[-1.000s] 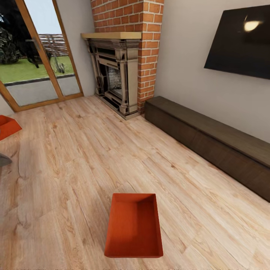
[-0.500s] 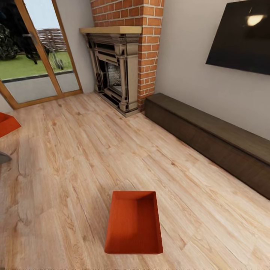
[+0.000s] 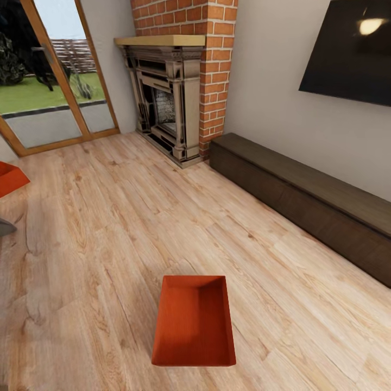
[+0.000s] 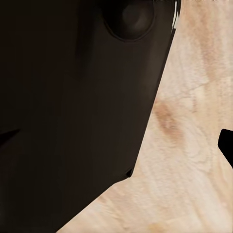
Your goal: Move the two storage containers from the living room to the garage. In the garage, place one container on the floor and stack the other container on top of it (either order is fine).
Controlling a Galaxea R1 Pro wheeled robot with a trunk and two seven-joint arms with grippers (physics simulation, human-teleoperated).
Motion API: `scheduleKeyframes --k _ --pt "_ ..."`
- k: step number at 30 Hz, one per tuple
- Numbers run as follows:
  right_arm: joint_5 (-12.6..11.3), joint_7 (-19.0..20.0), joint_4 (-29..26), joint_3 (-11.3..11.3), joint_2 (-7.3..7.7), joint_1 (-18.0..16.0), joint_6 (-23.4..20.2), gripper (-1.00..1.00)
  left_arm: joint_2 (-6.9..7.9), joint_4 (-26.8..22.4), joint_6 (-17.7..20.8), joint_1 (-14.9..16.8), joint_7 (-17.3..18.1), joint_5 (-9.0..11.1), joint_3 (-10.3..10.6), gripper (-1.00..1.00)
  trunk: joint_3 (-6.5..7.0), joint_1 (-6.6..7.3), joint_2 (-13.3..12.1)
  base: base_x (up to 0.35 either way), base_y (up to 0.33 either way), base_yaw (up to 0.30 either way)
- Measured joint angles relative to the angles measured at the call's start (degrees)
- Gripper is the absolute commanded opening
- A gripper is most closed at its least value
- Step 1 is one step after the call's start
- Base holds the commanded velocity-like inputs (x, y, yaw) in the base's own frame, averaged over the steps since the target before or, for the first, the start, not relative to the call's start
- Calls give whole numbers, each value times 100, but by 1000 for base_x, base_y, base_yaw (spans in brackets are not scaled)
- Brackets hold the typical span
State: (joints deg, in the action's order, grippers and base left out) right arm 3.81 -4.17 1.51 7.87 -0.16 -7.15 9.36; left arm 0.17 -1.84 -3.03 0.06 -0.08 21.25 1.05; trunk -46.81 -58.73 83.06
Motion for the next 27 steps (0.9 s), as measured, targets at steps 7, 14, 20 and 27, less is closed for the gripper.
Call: scheduleKeyframes --k 7,14,20,27 --pt "-3 17 0 -4 -3 0 13 100 2 0 0 1 0 0 4 100 0 0 0 0 0 0" --pt "6 -18 0 -17 -13 0 22 100 2 0 0 1 0 0 4 100 0 0 0 0 0 0" --pt "8 11 -28 -19 -16 -1 -10 100 -37 -16 3 2 1 -39 23 100 0 0 0 0 0 0" --pt "-69 38 -2468 -60 -73 24 -1282 100 117 -2308 637 5 -40 -106 47 100 1 0 0 0 0 0"
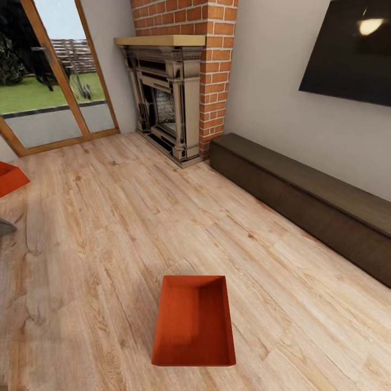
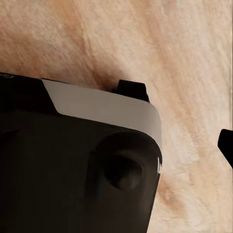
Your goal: Move the two storage containers from the living room to the garage. In the garage, place one container on the floor and stack the other container on top of it (either order is fine).
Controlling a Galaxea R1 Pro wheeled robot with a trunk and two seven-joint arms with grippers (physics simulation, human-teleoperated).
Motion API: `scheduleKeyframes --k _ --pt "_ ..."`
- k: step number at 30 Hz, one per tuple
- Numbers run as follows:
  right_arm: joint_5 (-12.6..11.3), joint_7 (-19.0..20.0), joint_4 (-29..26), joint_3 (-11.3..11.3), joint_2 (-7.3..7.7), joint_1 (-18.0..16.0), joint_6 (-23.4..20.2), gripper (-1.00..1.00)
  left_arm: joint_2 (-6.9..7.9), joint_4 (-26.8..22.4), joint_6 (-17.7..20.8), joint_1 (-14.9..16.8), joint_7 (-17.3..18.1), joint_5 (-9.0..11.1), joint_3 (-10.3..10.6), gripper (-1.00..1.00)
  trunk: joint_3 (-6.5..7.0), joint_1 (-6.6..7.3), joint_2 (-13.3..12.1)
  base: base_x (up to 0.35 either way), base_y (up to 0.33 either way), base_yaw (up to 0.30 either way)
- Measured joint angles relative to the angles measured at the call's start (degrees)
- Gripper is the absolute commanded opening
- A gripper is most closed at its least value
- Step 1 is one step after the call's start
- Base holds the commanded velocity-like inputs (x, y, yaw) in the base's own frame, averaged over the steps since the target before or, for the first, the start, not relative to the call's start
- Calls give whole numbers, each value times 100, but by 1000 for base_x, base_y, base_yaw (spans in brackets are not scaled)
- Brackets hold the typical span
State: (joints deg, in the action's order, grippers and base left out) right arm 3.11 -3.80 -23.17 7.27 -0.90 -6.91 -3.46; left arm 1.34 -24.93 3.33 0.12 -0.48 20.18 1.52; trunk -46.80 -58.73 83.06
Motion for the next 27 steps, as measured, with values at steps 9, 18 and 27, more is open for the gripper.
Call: scheduleKeyframes --k 9,18,27 --pt "-33 -59 -387 -7 -11 -751 -547 100 67 -733 600 448 -12 -311 -6 100 0 0 0 0 0 0" --pt "-39 -72 -383 -93 -421 -2487 -1630 100 10 -949 1515 1912 0 -479 -8 100 0 0 0 0 0 0" --pt "-343 -55 -380 -206 -771 -3038 -1677 100 -263 -1308 1635 3030 226 -405 0 100 0 0 0 0 0 0"
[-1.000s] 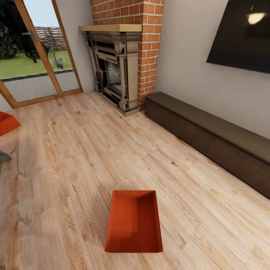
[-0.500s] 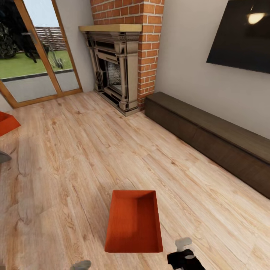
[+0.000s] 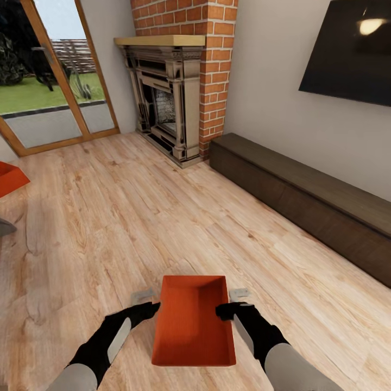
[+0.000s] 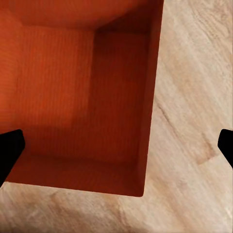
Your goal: Move the two storage containers from the living room to the garage. In the garage, place one container on the floor and stack the other container on top of it (either order is fine).
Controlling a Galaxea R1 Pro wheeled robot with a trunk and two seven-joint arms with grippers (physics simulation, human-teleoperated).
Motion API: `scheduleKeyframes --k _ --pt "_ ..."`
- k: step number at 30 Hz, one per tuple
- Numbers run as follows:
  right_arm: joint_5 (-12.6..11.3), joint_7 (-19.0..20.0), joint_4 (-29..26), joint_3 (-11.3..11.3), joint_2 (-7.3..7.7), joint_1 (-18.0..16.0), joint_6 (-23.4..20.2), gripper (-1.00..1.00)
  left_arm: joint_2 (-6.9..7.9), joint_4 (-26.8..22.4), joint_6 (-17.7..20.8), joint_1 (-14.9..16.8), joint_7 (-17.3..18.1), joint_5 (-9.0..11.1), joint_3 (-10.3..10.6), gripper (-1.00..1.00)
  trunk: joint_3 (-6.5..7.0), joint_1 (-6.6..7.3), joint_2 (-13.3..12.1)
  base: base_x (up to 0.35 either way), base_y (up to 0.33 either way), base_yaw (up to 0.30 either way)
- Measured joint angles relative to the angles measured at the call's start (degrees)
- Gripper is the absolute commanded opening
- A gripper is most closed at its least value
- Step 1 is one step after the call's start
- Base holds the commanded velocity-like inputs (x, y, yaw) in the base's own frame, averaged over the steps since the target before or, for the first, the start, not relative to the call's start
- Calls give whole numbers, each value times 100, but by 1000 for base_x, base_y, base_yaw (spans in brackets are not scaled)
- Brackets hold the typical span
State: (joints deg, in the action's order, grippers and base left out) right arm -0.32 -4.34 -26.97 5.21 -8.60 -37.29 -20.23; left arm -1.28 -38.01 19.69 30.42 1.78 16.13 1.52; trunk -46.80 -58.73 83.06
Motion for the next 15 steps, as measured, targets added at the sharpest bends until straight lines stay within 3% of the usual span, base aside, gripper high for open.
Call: scheduleKeyframes --k 5,11,13,15 --pt "-500 19 12 -5 -23 -19 173 100 -292 -200 -29 77 407 -61 21 100 0 0 0 0 0 0" --pt "-580 0 158 35 -23 -22 451 100 -320 -134 -276 92 434 -166 31 100 0 0 0 0 0 0" --pt "-587 -6 193 41 -13 -23 487 100 -316 -58 -342 92 302 -313 34 100 0 0 0 0 0 0" --pt "-590 -8 215 49 3 -23 505 100 -311 14 -385 92 45 -584 23 100 0 0 0 0 0 0"
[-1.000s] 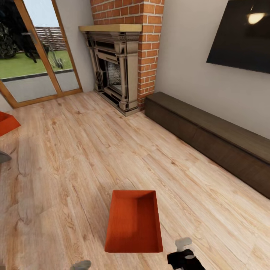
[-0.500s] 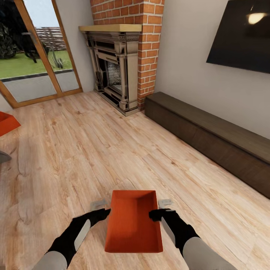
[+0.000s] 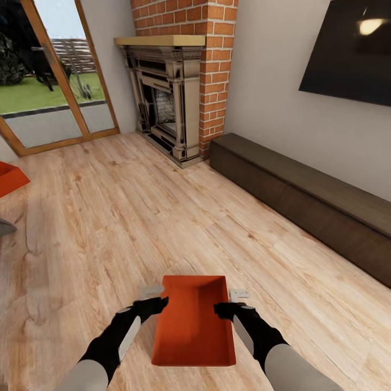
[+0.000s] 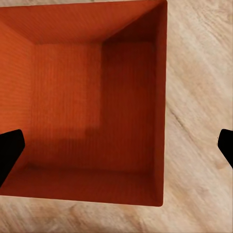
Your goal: Move the two storage containers from the living room to the garage. In the garage, place one container on the floor and stack the other container on top of it (either order is fine).
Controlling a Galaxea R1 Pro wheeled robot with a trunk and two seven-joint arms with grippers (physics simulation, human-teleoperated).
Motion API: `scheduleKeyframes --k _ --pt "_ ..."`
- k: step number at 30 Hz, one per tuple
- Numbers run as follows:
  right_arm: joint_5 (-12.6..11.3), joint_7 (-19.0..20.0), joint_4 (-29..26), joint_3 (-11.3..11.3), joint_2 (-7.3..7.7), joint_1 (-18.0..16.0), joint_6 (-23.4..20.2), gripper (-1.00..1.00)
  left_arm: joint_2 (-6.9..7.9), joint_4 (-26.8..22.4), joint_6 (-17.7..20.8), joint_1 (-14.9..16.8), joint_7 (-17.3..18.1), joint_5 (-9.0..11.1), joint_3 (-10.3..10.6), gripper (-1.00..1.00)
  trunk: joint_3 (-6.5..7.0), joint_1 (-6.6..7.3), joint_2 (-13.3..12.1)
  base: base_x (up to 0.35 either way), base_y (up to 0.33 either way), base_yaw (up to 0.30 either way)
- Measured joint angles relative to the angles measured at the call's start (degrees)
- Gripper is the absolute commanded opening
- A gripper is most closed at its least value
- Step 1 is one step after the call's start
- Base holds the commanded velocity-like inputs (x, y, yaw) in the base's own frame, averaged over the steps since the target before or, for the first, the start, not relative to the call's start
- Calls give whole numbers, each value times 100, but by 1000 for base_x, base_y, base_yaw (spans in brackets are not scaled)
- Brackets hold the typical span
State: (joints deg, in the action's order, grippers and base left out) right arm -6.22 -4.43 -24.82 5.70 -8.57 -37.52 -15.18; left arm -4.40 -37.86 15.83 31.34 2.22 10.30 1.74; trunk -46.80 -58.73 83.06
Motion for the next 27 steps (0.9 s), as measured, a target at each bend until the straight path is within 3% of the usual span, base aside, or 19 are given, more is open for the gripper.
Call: scheduleKeyframes --k 3,7,13,17,20,27 --pt "14 -15 13 19 1 0 15 100 -7 64 -43 2 -389 -336 -32 100 0 0 0 0 0 0" --pt "34 -39 20 33 -16 0 29 100 5 91 -164 3 -528 -438 -51 100 0 0 0 0 0 0" --pt "190 -54 28 29 0 0 47 100 71 339 -398 3 -626 -479 -62 100 0 0 0 0 0 0" --pt "323 -58 67 21 28 0 176 100 205 651 -481 4 -652 -499 -64 100 0 0 0 0 0 0" --pt "370 -55 262 17 50 0 315 100 288 769 -571 2 -662 -490 -64 100 0 0 0 0 0 0" --pt "409 -48 720 24 84 -1 817 100 326 1131 -670 1 -661 -481 -64 100 0 0 0 0 0 0"
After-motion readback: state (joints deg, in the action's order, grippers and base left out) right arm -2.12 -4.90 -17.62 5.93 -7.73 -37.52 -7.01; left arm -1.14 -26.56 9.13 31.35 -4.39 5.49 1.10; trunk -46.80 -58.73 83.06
